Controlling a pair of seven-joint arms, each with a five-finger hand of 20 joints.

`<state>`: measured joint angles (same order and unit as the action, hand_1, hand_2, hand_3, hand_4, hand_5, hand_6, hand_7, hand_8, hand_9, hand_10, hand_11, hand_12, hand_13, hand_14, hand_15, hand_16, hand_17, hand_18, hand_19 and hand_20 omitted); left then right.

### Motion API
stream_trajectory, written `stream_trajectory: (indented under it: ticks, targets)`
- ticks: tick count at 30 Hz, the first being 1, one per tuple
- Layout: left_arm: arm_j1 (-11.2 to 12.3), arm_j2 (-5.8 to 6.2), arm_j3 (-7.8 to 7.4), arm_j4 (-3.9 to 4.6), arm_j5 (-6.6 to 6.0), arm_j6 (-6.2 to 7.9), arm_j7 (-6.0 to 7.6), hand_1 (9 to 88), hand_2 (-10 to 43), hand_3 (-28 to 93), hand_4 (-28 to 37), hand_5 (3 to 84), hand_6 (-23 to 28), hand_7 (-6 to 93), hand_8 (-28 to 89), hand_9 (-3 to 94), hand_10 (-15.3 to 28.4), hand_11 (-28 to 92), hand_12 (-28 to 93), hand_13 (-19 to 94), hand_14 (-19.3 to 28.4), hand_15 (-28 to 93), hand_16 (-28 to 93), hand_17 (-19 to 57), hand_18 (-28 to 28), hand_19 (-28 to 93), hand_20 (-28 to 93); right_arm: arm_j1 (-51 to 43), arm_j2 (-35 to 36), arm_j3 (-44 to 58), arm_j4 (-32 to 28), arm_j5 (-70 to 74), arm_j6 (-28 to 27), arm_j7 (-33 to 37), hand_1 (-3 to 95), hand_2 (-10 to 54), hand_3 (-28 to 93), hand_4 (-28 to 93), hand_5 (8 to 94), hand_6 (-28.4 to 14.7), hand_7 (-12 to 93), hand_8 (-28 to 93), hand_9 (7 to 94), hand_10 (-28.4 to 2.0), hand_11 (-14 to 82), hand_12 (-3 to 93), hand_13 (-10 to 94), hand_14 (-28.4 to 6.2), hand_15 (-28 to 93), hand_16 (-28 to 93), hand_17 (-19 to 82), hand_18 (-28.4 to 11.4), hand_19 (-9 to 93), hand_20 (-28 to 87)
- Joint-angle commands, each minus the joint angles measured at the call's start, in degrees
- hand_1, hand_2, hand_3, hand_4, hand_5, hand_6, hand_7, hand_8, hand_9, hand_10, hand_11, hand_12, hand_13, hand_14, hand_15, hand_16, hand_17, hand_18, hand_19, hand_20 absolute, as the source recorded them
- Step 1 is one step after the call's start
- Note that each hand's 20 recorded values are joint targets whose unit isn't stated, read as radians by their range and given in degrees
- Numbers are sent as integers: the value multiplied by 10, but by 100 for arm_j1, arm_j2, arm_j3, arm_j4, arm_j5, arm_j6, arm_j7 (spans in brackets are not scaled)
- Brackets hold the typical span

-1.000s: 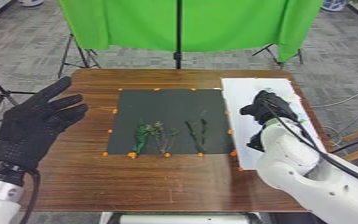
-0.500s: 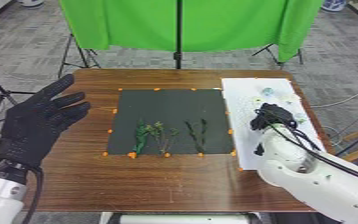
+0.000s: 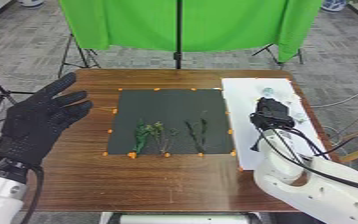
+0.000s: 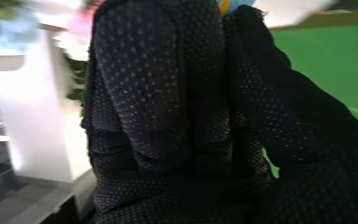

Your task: Arrange flowers

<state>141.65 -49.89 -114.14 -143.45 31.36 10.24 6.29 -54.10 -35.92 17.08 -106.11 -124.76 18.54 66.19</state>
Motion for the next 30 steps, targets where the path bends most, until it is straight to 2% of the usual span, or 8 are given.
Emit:
stream_trajectory:
  ticks: [1,6,10,13,17,19,23,30]
  targets:
    - [-50,64,-44,-60,6,-70,12,233,84,756,-249,309,78,158,-106,285,216,284,112,205,284,502,-93,-99,274,596,149,1070,-849,-598,-440,506,347,-1031,580,-95,677,-283,892,9,164,58,937,-71,150,259,928,-34,449,226,415,-174,881,-62]
    - [-338,174,77,27,-36,-123,-20,233,84,754,-250,309,78,156,-105,285,217,283,112,205,284,501,-93,-99,276,599,151,1318,-1667,-774,-262,1306,-5,-1920,567,-95,683,-283,882,16,169,59,937,-63,132,271,910,-27,472,231,379,-159,897,-43]
    - [-730,317,212,159,-71,-201,-21,233,84,755,-249,309,78,157,-104,285,217,284,113,205,284,501,-92,-97,275,602,154,1844,-2251,-1474,-5,1689,176,-2241,563,-95,683,-283,873,21,176,53,937,-60,123,278,900,-23,485,229,358,-154,897,-24]
    - [-975,542,320,247,-86,-253,175,233,84,756,-250,309,77,158,-105,285,217,284,113,205,284,501,-92,-97,276,604,156,2046,-2678,-1851,231,1908,532,-2467,558,-95,684,-283,868,23,183,52,937,-59,136,276,896,-23,494,227,352,-154,895,-10]
    - [-1789,818,811,484,-101,-427,185,233,84,756,-250,309,77,158,-106,285,217,286,113,205,284,502,-92,-96,276,605,159,3030,-3071,-3086,441,2156,1041,-2308,554,-95,685,-283,865,24,187,47,937,-60,150,274,894,-23,507,226,349,-155,891,3]
    - [-2000,876,928,548,-108,-556,147,233,84,756,-250,309,77,159,-106,286,217,286,113,206,284,501,-92,-94,277,606,161,3397,-3295,-3520,535,2383,1384,-2227,553,-95,687,-283,864,25,189,45,937,-59,151,273,893,-24,510,224,348,-155,889,9]
    - [-1983,930,892,562,-130,-610,188,233,84,756,-250,309,77,158,-106,287,217,286,113,206,284,501,-93,-93,277,606,162,3983,-3723,-4250,763,2830,1737,-2136,547,-95,684,-283,859,35,189,28,937,-60,152,275,882,-21,527,223,334,-153,881,27]
    - [-1901,949,812,569,-151,-722,239,234,84,755,-251,309,77,158,-106,287,218,285,112,206,284,501,-92,-93,278,605,164,4090,-4007,-4450,937,2880,2134,-1822,551,-95,664,-283,860,46,171,3,937,-58,168,267,876,-20,537,216,327,-152,871,51]
